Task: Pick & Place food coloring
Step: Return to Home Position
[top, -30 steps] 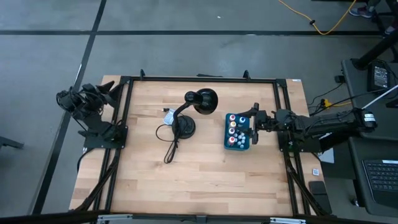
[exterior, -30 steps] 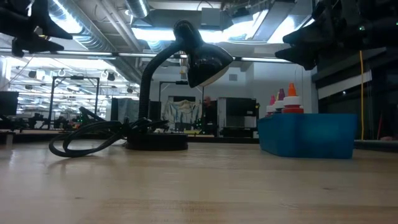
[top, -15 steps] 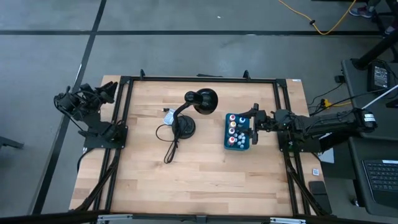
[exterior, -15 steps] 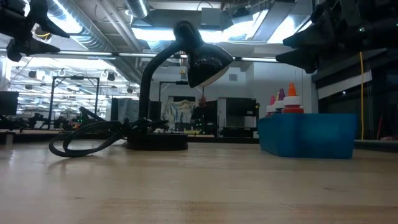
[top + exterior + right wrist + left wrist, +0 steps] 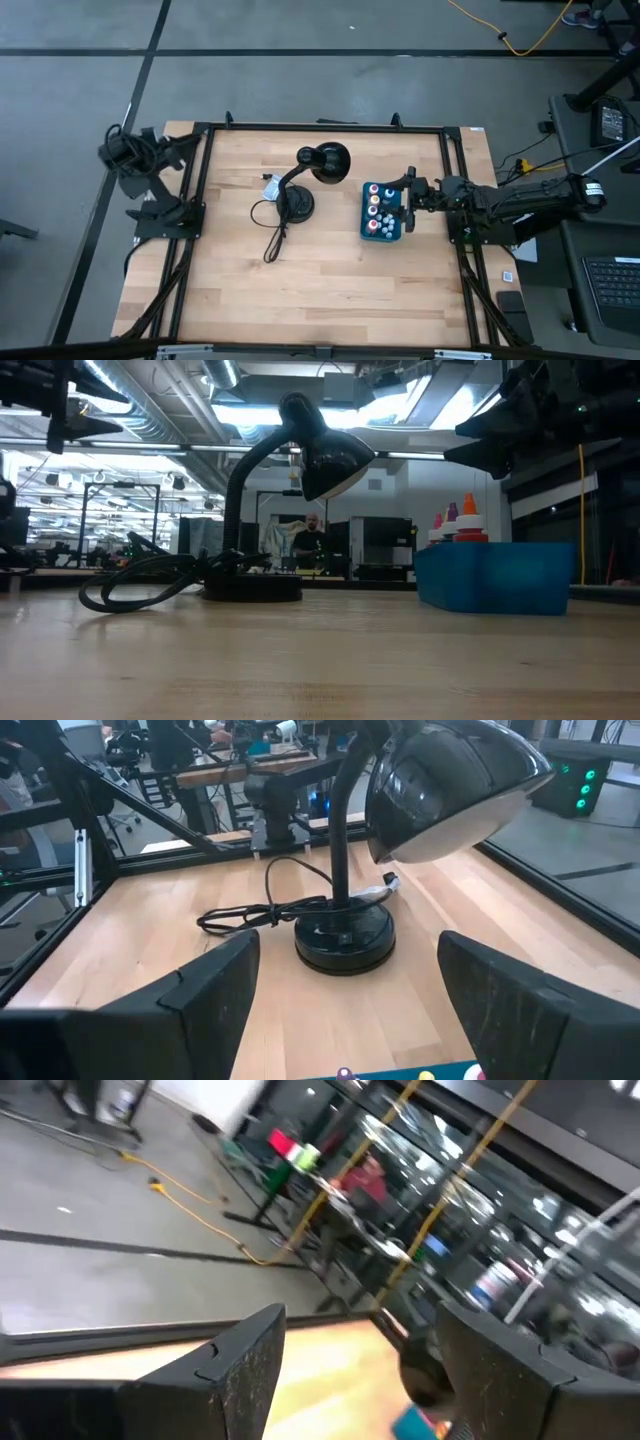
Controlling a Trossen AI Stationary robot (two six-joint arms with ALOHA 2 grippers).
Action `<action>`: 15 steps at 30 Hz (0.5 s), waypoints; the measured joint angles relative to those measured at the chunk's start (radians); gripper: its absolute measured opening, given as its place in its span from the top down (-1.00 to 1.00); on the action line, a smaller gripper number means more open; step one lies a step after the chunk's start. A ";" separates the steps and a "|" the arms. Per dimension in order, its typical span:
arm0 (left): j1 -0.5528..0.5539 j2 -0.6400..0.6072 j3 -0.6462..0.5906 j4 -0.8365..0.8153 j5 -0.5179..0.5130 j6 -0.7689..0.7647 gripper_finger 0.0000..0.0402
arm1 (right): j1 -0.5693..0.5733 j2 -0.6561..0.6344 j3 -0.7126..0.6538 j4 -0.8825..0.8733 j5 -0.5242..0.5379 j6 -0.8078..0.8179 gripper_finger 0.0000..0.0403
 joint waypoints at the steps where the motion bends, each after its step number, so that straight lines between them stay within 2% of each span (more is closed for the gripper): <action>1: -0.018 0.000 0.001 0.003 0.000 0.007 -0.25 | 0.000 0.000 0.000 0.000 0.000 0.000 -0.53; 10: -0.070 0.000 -0.005 0.071 -0.002 0.102 -0.25 | 0.000 0.000 0.000 -0.005 -0.026 -0.009 -0.53; 15: -0.070 0.064 -0.006 0.287 0.000 0.443 -0.25 | 0.000 0.000 0.000 -0.021 -0.026 -0.031 -0.53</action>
